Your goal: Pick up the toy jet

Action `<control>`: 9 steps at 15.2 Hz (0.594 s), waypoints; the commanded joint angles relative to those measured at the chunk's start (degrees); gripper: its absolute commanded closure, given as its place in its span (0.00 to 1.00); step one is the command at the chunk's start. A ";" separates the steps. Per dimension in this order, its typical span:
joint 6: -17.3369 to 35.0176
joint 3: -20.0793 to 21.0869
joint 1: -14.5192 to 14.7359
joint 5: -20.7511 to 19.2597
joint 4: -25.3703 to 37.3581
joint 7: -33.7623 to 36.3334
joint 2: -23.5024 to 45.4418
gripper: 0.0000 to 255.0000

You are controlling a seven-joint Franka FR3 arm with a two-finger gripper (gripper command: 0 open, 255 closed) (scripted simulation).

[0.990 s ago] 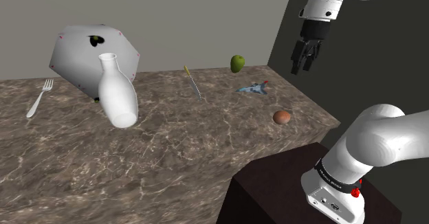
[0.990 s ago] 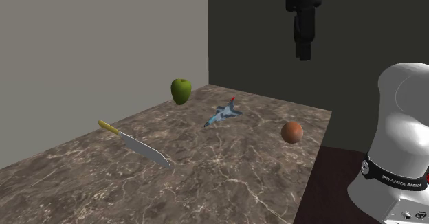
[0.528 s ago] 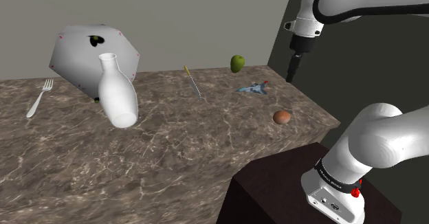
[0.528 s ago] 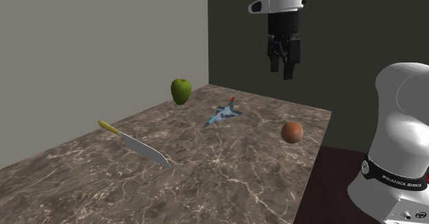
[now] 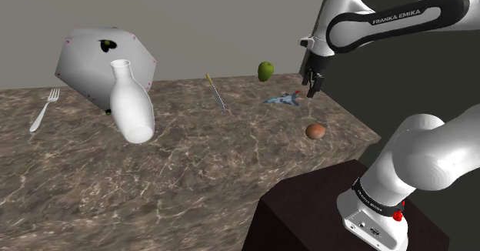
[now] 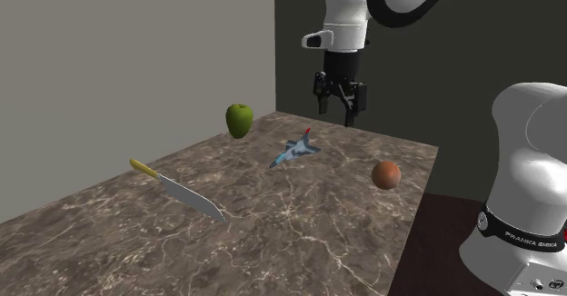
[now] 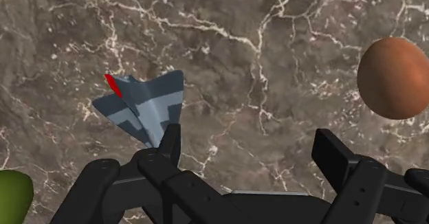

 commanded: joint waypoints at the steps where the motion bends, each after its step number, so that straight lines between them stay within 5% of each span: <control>1: 5.32 -2.17 1.68 -1.11 0.11 -6.62 3.25 0.00; 9: 23.87 -9.71 10.16 2.14 4.02 -32.23 18.83 0.00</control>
